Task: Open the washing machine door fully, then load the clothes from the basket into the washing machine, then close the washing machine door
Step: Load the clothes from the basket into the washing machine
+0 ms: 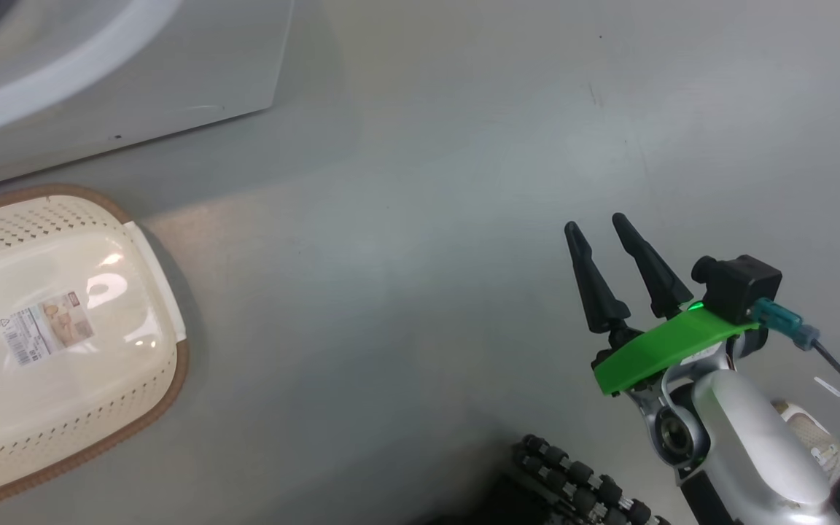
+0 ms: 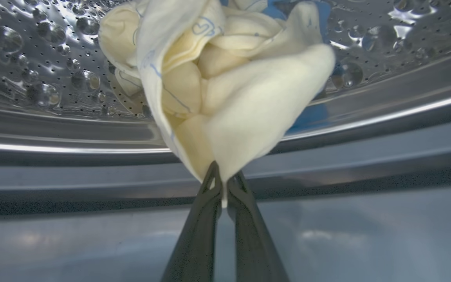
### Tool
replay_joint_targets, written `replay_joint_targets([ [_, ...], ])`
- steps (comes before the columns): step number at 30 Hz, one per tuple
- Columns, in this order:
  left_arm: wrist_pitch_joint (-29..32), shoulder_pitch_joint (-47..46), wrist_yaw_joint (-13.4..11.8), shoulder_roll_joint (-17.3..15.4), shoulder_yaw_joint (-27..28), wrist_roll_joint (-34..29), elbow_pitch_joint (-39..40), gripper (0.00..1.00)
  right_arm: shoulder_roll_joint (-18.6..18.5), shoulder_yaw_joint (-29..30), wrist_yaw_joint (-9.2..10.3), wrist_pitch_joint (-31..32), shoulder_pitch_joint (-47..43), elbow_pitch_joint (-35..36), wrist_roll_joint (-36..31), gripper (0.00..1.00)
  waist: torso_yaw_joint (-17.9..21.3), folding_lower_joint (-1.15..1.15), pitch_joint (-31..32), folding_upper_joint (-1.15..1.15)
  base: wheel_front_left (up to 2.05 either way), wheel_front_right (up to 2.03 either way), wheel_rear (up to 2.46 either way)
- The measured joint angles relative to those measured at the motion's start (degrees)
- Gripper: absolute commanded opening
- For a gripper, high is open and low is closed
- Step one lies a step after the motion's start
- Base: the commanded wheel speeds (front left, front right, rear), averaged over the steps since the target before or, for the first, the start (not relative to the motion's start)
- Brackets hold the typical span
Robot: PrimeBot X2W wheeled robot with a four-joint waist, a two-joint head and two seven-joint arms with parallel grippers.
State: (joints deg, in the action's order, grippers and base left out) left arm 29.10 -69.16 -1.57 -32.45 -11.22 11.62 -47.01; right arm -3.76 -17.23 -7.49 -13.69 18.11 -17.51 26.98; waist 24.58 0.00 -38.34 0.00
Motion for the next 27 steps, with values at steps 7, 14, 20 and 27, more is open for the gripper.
replay_joint_targets([
  [7,-6.8,-1.2,-1.9,0.1,0.0,-0.2,0.7,0.00,-0.1,0.0,0.00,0.0,0.0,0.4,0.0,1.00,-0.9,0.00,-0.4,0.00,0.00,0.00,0.00],
  [14,-17.0,-4.3,-1.9,0.9,3.3,2.9,1.3,0.00,-0.1,-1.1,0.00,0.0,0.3,0.9,0.0,1.00,-0.8,0.00,-1.8,0.00,0.00,0.00,0.00],
  [20,-24.2,-7.8,0.8,0.3,6.2,6.2,0.8,0.00,0.0,-2.4,0.00,0.0,1.2,1.1,1.1,1.00,1.9,0.00,-3.3,0.00,0.00,0.00,0.00],
  [27,-32.2,-13.2,4.1,0.1,7.3,8.2,-2.0,0.27,0.0,-2.3,0.00,-0.1,0.3,1.5,1.4,1.00,4.2,0.00,-5.2,0.00,0.00,0.00,0.00],
])
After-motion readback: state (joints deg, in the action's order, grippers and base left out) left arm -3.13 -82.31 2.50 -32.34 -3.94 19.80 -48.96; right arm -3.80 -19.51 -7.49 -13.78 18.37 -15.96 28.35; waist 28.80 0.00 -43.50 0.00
